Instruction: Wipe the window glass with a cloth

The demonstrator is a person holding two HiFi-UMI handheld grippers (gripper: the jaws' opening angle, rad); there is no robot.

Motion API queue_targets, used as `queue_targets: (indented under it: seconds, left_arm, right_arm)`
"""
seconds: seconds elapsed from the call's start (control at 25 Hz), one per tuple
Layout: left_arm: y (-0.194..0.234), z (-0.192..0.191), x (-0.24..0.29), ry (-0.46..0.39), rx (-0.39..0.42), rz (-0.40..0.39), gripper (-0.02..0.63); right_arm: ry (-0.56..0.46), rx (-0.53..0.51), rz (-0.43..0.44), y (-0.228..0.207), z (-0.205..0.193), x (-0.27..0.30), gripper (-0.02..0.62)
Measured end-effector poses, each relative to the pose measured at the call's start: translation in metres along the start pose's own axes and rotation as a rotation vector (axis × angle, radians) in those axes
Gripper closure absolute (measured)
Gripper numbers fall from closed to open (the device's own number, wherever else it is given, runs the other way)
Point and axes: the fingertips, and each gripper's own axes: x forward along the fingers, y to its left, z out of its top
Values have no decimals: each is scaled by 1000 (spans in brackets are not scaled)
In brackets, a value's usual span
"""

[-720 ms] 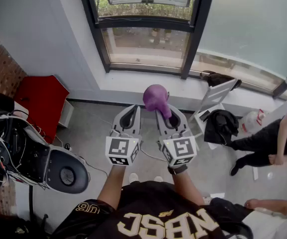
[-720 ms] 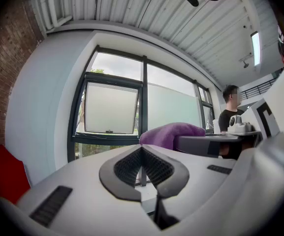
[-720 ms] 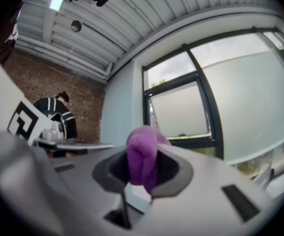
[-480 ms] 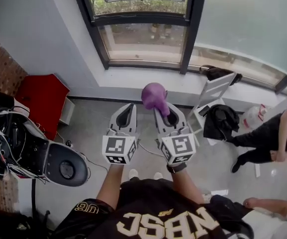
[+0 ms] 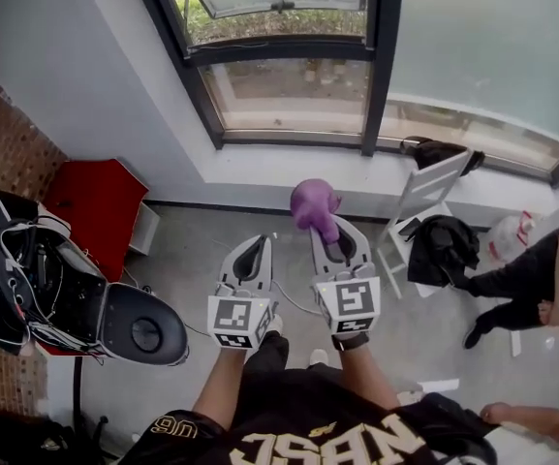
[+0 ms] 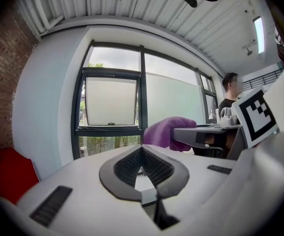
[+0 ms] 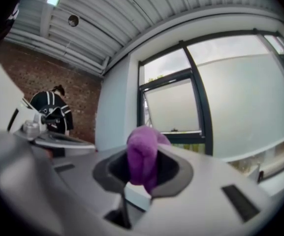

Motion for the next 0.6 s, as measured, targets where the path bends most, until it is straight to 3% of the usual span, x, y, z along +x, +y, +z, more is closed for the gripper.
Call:
queue_targets:
  seconds: [0.24, 0.4, 0.48, 0.6]
  left_arm:
    - [31, -9, 50, -11, -33, -57, 595]
    - [80, 7, 105, -16, -76, -105, 594]
    - [107, 19, 119, -68, -97, -91, 595]
    - [163, 40, 120, -171, -146, -7, 595]
  right_arm:
    - [59, 17, -71, -14, -25, 43, 512]
    - [52, -8, -96, -18, -4, 109, 512]
    - [36, -56, -102, -12, 6, 135, 512]
    - [33, -85, -89, 8, 10, 173, 512]
